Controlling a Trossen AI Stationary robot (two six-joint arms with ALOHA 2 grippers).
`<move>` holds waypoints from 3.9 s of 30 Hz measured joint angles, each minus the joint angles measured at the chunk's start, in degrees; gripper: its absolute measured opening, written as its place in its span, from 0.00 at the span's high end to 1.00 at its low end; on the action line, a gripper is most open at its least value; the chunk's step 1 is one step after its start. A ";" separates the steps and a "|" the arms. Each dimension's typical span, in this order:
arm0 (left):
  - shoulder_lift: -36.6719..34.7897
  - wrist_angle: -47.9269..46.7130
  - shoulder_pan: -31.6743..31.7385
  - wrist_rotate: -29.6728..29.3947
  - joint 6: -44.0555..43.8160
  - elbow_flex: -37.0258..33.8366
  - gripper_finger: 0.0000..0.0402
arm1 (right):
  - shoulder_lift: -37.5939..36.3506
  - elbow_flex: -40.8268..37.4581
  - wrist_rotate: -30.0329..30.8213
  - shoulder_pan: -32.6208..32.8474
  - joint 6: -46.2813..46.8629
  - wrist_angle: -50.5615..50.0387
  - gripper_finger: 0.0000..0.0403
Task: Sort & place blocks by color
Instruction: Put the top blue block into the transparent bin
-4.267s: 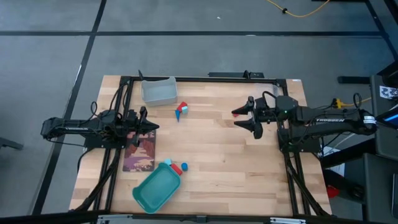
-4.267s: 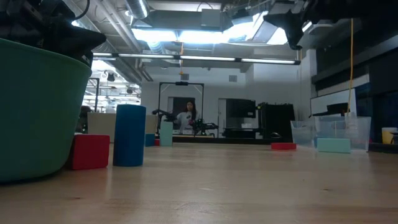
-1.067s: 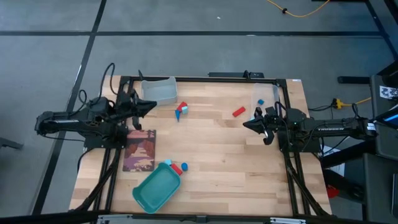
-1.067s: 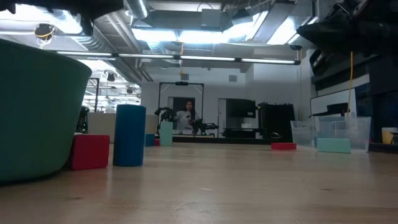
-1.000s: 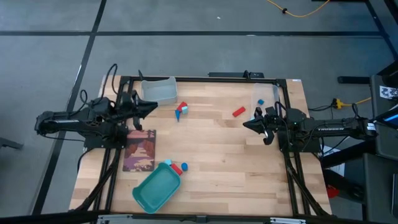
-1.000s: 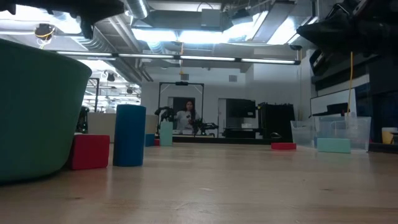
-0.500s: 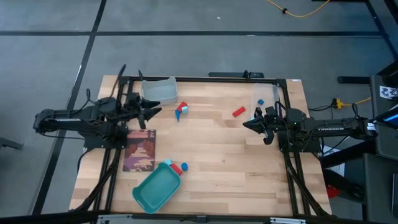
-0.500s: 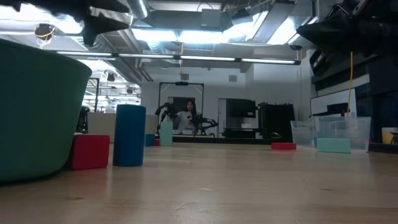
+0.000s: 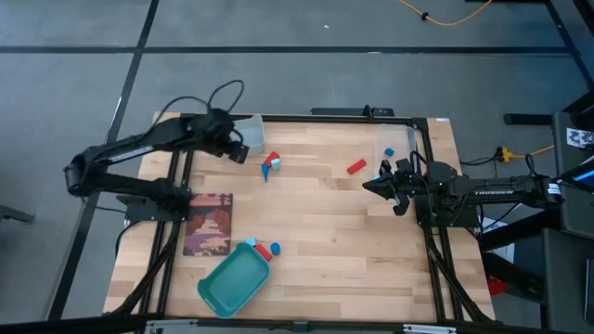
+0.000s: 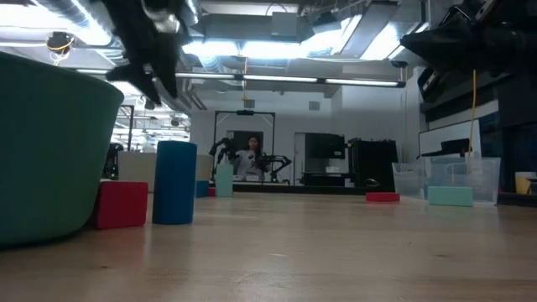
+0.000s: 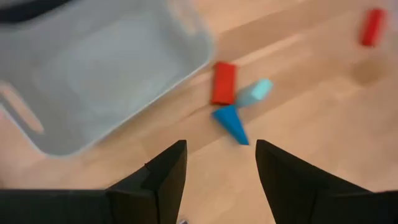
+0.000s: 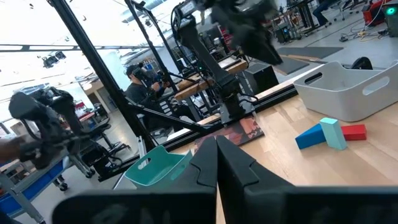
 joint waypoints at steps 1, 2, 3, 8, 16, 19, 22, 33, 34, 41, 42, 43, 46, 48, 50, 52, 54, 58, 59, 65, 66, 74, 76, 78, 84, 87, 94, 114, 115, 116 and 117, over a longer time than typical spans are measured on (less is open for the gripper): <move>1.54 0.05 0.64 0.07 -1.30 -0.18 0.54 | 0.00 0.00 0.00 0.00 0.05 -0.02 1.00; 3.14 0.21 1.03 0.07 -2.07 -0.34 0.54 | 0.00 0.00 0.00 0.00 0.06 0.01 1.00; 4.69 0.33 1.15 0.08 -2.73 -0.45 0.54 | 0.00 0.00 0.00 0.00 0.06 -0.02 1.00; 11.18 1.31 -0.52 -0.28 -8.64 -0.73 0.54 | 0.00 0.00 0.00 0.01 0.06 -0.02 1.00; 20.01 8.36 -7.98 -3.91 -18.81 -0.73 0.54 | 0.00 0.00 0.00 0.00 0.06 -0.04 1.00; 23.27 10.67 -10.10 -6.64 -22.21 -0.73 0.54 | 0.00 0.00 0.00 0.00 0.06 -0.24 1.00; 26.48 11.39 -10.48 -7.48 -26.12 -0.73 0.54 | -0.01 0.00 0.00 0.00 0.06 -0.39 1.00; 31.39 18.42 -10.50 -7.09 -30.45 -0.73 0.54 | -0.02 0.00 0.00 0.02 0.06 -0.42 1.00; 31.39 18.79 -10.50 -7.57 -30.45 -0.73 0.54 | -0.02 0.00 0.00 0.02 0.06 -0.43 1.00; 33.00 19.74 -10.17 -8.70 -30.16 -0.73 0.54 | 0.01 0.00 0.00 0.02 -0.05 -0.88 1.00; 33.69 19.43 -10.17 -7.92 -30.12 -0.77 0.54 | 0.01 0.00 0.00 0.02 -0.07 -0.91 1.00; 34.42 19.75 -10.19 -7.12 -30.01 -0.77 0.54 | 0.00 0.00 0.00 0.02 -0.07 -0.91 1.00; 36.99 21.15 -10.28 -5.75 -29.89 -0.73 0.54 | 0.00 0.00 0.00 0.02 -0.11 -1.00 1.00; 37.56 21.57 -10.27 -5.74 -29.90 -0.52 0.54 | 0.00 0.00 0.00 0.02 0.09 -1.18 1.00; 37.65 21.52 -10.27 -6.19 -29.88 -0.51 0.54 | 0.00 0.00 0.02 0.02 0.10 -1.24 1.00; 37.66 21.50 -10.32 -7.07 -29.88 -0.53 0.54 | -0.02 0.00 0.01 0.02 0.10 -1.28 1.00; 37.55 21.50 -10.32 -7.30 -29.83 -0.60 0.54 | 0.00 0.00 0.02 0.02 0.12 -1.31 1.00; 37.53 21.73 -10.30 -7.34 -28.63 -0.62 0.54 | -0.02 0.00 0.02 0.02 0.10 -1.31 1.00; 37.53 21.72 -10.30 -7.34 -28.61 -0.64 0.54 | -0.02 0.00 0.02 0.02 0.10 -1.31 1.00; 37.55 21.56 -10.28 -7.49 -27.78 -0.68 0.57 | -0.02 0.00 0.02 0.02 0.10 -1.31 1.00; 37.55 21.38 -10.28 -7.52 -27.42 -0.68 0.58 | -0.02 0.00 0.02 0.02 0.10 -1.33 1.00; 37.57 20.20 -10.22 -7.80 -25.96 -0.73 0.80 | -0.01 0.00 0.00 0.02 0.10 -1.33 1.00; 37.55 19.66 -10.46 -7.97 -25.31 -0.71 0.84 | -0.02 0.00 0.01 0.01 0.10 -1.33 1.00; 37.60 18.41 -10.85 -8.36 -25.17 -0.72 0.87 | -0.02 0.00 0.00 0.02 0.10 -1.33 1.00; 36.68 14.87 -11.98 -8.91 -22.82 -0.83 0.87 | -0.02 0.00 0.00 0.00 0.04 -1.33 1.00; 33.78 11.86 -12.63 -9.33 -20.78 -1.14 0.87 | 0.00 0.00 0.00 0.02 0.03 -1.29 1.00; 18.45 5.46 -14.68 -13.27 -11.89 -0.90 0.87 | 0.00 0.00 0.01 0.02 1.75 -0.56 1.00; 3.69 25.38 -18.48 35.15 15.51 -0.82 0.87 | 15.28 21.29 -1.56 0.16 -7.79 -11.65 0.98; 4.04 25.43 -18.72 34.93 14.39 -0.77 0.87 | 17.30 24.00 -2.29 0.17 -10.15 -15.55 0.98; 4.22 25.28 -18.76 34.76 12.86 -0.77 0.87 | 19.40 26.75 -2.84 0.17 -12.03 -18.89 0.98; 4.26 25.25 -18.76 34.66 10.89 -0.79 0.87 | 21.28 29.19 -3.35 0.17 -13.38 -21.40 0.98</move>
